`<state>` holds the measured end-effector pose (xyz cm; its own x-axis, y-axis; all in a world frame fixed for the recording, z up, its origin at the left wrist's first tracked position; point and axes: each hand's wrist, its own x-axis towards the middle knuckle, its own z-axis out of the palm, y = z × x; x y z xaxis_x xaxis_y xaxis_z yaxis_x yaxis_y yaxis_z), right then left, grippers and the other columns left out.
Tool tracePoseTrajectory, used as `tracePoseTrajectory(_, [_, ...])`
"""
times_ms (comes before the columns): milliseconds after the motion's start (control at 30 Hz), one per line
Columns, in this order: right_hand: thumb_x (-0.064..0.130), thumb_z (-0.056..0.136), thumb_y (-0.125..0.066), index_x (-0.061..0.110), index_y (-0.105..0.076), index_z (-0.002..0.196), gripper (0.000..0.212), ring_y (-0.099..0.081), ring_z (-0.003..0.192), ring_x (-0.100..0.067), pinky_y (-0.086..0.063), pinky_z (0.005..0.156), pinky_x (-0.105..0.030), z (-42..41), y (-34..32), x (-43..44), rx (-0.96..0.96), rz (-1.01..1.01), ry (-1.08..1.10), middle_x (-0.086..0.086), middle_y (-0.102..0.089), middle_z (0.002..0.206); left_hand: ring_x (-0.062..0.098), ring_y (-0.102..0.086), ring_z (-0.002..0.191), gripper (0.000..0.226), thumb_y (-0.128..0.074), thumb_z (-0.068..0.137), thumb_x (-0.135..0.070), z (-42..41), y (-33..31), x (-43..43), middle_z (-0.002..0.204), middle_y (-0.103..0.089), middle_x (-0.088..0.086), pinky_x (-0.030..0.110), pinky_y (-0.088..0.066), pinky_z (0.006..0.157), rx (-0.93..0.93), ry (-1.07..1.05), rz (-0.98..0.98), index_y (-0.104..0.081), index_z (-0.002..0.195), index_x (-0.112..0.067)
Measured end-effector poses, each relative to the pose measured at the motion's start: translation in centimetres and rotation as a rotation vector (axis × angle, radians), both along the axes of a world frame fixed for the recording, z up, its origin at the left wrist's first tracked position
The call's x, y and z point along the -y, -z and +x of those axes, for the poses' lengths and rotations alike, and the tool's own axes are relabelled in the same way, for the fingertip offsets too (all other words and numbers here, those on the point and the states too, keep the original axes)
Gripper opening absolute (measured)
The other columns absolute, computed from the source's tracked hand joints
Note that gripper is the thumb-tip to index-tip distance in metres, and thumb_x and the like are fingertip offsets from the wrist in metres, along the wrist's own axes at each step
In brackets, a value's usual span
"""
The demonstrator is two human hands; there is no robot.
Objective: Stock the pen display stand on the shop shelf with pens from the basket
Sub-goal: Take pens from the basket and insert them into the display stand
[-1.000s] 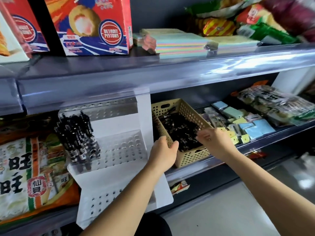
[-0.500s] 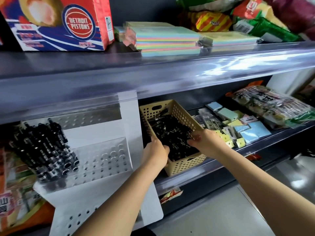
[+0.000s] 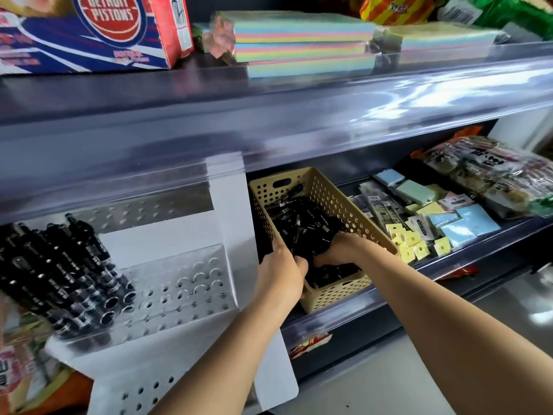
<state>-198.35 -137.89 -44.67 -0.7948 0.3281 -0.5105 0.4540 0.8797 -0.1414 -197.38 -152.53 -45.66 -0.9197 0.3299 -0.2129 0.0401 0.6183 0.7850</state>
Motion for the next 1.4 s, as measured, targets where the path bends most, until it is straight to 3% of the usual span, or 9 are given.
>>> tracePoseTrajectory(167, [0.05,0.083,-0.059,0.001,-0.013,0.147,0.093,-0.025,0.138,-0.034,-0.025,0.112,-0.038,-0.4,1.2,0.1,-0.089,0.005,0.108,-0.02,-0.025,0.149,0.023,-0.068,0.064,0.03,-0.039,0.096,-0.02,0.0,0.1,0.1,0.08,-0.061,0.009,0.046,-0.057,0.059,-0.037,0.016,-0.04,-0.036,0.123,-0.008])
tracePoseTrajectory(367, [0.022,0.093,-0.051,0.0,-0.041,0.133,0.048,-0.048,0.122,-0.027,-0.041,0.096,-0.031,-1.0,1.3,-1.3,-0.153,-0.043,0.06,-0.017,-0.047,0.136,0.023,-0.068,0.066,0.024,-0.038,0.096,-0.02,0.0,-0.1,0.1,0.081,-0.062,0.008,0.041,-0.057,0.054,-0.039,0.03,-0.083,-0.036,0.119,-0.01])
tracePoseTrajectory(700, [0.025,0.087,-0.063,-0.001,-0.029,0.139,0.067,-0.05,0.121,-0.031,-0.043,0.092,-0.032,-1.6,1.8,-1.7,-0.074,-0.093,0.019,-0.018,-0.047,0.136,0.019,-0.068,0.065,0.034,-0.039,0.097,-0.028,0.4,0.3,0.3,0.081,-0.064,0.006,0.044,-0.057,0.062,-0.063,0.022,-0.107,-0.033,0.128,-0.016])
tracePoseTrajectory(833, [0.026,0.087,-0.063,0.001,-0.041,0.129,0.053,-0.057,0.109,-0.028,-0.039,0.074,-0.026,-1.4,1.4,-2.2,-0.149,-0.145,0.021,-0.016,-0.056,0.124,0.019,-0.069,0.065,0.031,-0.04,0.097,-0.03,0.4,0.3,0.6,0.082,-0.066,0.007,0.044,-0.058,0.062,-0.036,0.03,-0.051,-0.038,0.124,-0.016])
tracePoseTrajectory(933, [0.023,0.088,-0.061,0.006,-0.048,0.12,0.038,-0.054,0.093,-0.024,-0.035,0.07,-0.024,-1.1,-0.2,-2.1,-0.274,-0.136,0.04,-0.011,-0.056,0.104,0.019,-0.068,0.067,0.03,-0.041,0.097,-0.033,0.5,0.2,0.6,0.083,-0.065,0.006,0.043,-0.059,0.061,-0.01,0.014,0.012,-0.04,0.124,-0.018])
tracePoseTrajectory(1000, [0.021,0.087,-0.058,0.007,-0.05,0.119,0.036,-0.055,0.096,-0.026,-0.035,0.071,-0.024,-1.3,-1.4,-1.8,-0.337,-0.134,0.034,-0.012,-0.057,0.106,0.02,-0.068,0.067,0.03,-0.042,0.096,-0.035,0.6,0.1,0.7,0.085,-0.065,0.006,0.043,-0.059,0.062,-0.01,0.005,0.021,-0.041,0.123,-0.019])
tracePoseTrajectory(1100, [0.017,0.088,-0.055,0.004,-0.048,0.121,0.036,-0.055,0.098,-0.026,-0.037,0.07,-0.024,-1.5,-2.7,-1.0,-0.288,-0.129,-0.001,-0.015,-0.058,0.115,0.023,-0.068,0.072,0.034,-0.043,0.095,-0.041,0.6,-0.1,0.8,0.091,-0.066,0.006,0.044,-0.059,0.067,-0.001,0.008,0.017,-0.041,0.12,-0.019])
tracePoseTrajectory(1200, [0.011,0.092,-0.049,0.002,-0.049,0.121,0.031,-0.05,0.088,-0.02,-0.036,0.054,-0.023,-1.0,-3.5,0.0,-0.211,-0.112,-0.035,-0.014,-0.057,0.107,0.025,-0.068,0.078,0.041,-0.043,0.094,-0.048,0.9,-0.1,1.4,0.097,-0.065,0.007,0.045,-0.058,0.071,0.004,0.02,0.025,-0.041,0.121,-0.018])
tracePoseTrajectory(1400, [0.006,0.088,-0.047,0.001,-0.049,0.103,0.016,-0.042,0.052,-0.016,-0.029,0.044,-0.024,1.3,-4.7,-0.4,-0.24,-0.198,0.076,-0.006,-0.047,0.067,0.024,-0.066,0.077,0.035,-0.041,0.096,-0.044,3.0,-1.0,2.5,0.093,-0.065,0.007,0.038,-0.056,0.063,-0.085,0.01,0.015,-0.043,0.119,-0.017])
